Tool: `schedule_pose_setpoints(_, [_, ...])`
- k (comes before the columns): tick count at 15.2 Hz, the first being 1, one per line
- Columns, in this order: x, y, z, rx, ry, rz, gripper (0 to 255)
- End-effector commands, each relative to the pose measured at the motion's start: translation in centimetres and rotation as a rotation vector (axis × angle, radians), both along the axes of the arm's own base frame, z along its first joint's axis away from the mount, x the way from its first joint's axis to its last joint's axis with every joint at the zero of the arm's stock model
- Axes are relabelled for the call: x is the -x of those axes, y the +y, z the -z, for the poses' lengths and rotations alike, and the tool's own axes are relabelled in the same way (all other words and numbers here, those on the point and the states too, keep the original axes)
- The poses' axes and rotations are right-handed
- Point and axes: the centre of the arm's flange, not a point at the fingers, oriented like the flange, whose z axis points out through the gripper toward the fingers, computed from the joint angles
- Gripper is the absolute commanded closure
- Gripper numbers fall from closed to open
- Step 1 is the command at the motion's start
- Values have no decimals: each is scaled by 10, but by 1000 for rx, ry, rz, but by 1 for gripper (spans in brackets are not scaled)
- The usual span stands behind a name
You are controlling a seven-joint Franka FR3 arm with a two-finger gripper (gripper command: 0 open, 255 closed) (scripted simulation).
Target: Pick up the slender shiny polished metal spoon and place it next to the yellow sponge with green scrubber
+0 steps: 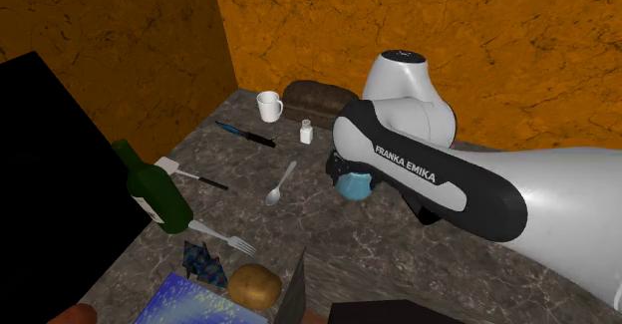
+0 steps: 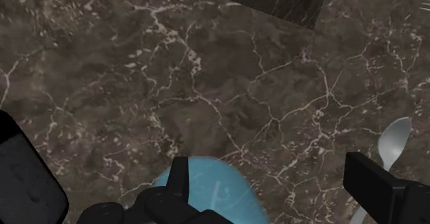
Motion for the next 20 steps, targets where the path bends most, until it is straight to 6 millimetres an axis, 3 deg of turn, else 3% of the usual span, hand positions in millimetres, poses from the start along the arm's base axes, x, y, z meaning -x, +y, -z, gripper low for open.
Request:
schedule_pose_setpoints(1, [-15,20,14,-8,11,31,0])
schedule_pose_setpoints(14, [-121,131,89,-51,82,220,0])
schedule_pose_setpoints(19, [-165,168,118,-67,109,292,0])
schedule_pose_setpoints(20, [-165,169,123,-67,109,292,0])
